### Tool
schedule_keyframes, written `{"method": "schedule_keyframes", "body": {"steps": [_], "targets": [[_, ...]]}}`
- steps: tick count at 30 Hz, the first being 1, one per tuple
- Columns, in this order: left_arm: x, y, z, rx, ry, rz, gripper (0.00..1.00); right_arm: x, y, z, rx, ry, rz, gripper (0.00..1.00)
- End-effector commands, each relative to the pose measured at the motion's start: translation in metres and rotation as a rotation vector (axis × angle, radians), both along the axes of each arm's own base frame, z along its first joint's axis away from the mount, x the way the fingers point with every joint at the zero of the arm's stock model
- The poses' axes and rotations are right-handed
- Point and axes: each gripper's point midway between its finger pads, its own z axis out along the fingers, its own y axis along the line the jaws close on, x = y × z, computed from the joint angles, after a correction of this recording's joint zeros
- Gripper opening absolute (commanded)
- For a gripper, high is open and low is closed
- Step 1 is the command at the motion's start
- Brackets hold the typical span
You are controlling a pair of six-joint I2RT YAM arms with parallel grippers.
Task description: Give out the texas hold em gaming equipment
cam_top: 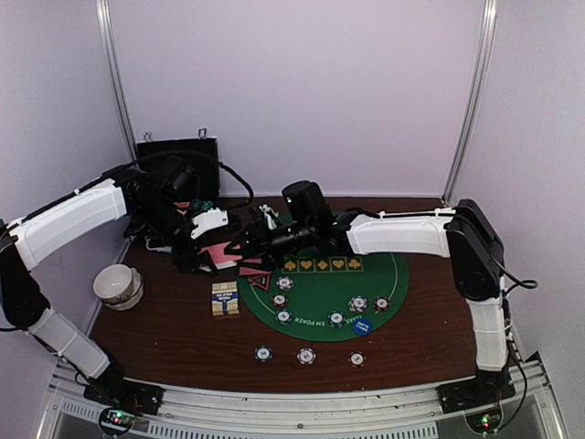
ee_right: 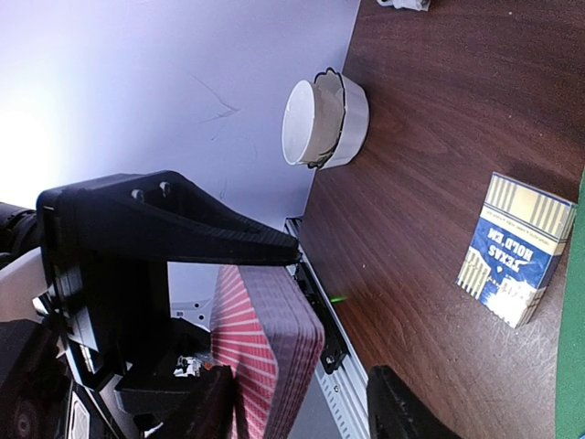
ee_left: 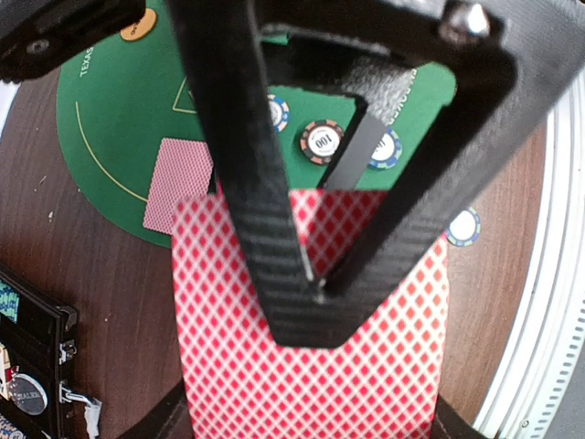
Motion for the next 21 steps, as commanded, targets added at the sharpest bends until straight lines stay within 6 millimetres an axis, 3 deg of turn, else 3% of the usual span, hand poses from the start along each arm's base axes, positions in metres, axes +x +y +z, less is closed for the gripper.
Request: {"method": "schedule_keyframes", "body": {"steps": [1,8,21], "targets": [[0.003,-0.002,0.017,-0.037,-0.044,-0.005,0.0,-0.002,-0.015,0.005,-0.044,-0.01,-0.01,0.49],[0.003,0.0,0.015,-0.028,-0.045,-0.004,0.0,-0.005,-0.019,0.02,-0.026,-0.016,-0.014,0.37],[0.006,0.003,0.009,0.001,-0.047,-0.001,0.0,-0.011,-0.021,0.057,0.091,0.001,-0.013,0.04]]}}
